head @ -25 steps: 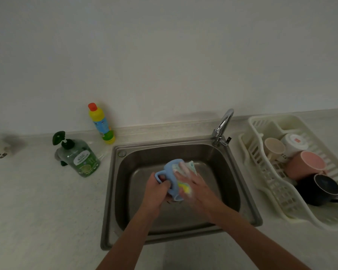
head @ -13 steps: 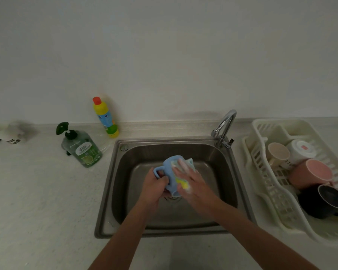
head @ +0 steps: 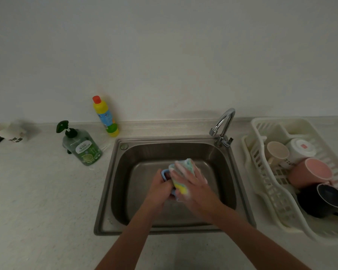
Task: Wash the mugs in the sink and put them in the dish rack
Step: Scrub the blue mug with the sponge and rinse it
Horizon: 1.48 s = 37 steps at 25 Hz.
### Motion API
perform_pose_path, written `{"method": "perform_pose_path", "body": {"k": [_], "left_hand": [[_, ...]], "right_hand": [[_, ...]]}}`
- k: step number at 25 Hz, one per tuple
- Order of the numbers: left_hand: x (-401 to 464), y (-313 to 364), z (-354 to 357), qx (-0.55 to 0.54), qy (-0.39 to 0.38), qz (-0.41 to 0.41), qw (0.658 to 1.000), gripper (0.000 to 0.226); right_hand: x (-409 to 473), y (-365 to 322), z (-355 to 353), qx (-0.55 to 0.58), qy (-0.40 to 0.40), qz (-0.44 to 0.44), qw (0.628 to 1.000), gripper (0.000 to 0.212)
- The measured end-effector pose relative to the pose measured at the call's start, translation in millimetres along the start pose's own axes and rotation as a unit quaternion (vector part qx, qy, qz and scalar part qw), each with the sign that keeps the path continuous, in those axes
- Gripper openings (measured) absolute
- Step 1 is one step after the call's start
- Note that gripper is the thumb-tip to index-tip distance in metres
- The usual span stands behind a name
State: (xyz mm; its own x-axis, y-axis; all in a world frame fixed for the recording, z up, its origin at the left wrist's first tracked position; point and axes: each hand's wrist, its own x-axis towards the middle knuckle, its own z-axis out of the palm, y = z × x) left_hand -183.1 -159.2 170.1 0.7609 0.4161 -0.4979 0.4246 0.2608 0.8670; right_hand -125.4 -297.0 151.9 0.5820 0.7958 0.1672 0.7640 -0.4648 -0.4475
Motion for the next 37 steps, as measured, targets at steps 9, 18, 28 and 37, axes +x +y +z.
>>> {"method": "perform_pose_path", "body": {"k": [9, 18, 28, 37], "left_hand": [[-0.1, -4.7, -18.3, -0.037, 0.021, 0.002, 0.999, 0.025], [-1.1, -2.5, -20.8, -0.093, 0.027, 0.002, 0.995, 0.024], [0.5, -1.9, -10.9, -0.081, 0.016, -0.015, 0.996, 0.021], [7.8, -5.8, -5.3, 0.001, 0.012, -0.009, 1.0, 0.025]], "right_hand": [[-8.6, -4.5, 3.6, 0.171, -0.032, 0.053, 0.983, 0.061], [-2.2, -3.0, -27.8, 0.399, -0.038, 0.176, 0.899, 0.052], [15.3, 24.7, -24.5, 0.397, -0.037, 0.167, 0.902, 0.054], [29.1, 18.3, -4.3, 0.233, -0.068, 0.106, 0.964, 0.054]]}}
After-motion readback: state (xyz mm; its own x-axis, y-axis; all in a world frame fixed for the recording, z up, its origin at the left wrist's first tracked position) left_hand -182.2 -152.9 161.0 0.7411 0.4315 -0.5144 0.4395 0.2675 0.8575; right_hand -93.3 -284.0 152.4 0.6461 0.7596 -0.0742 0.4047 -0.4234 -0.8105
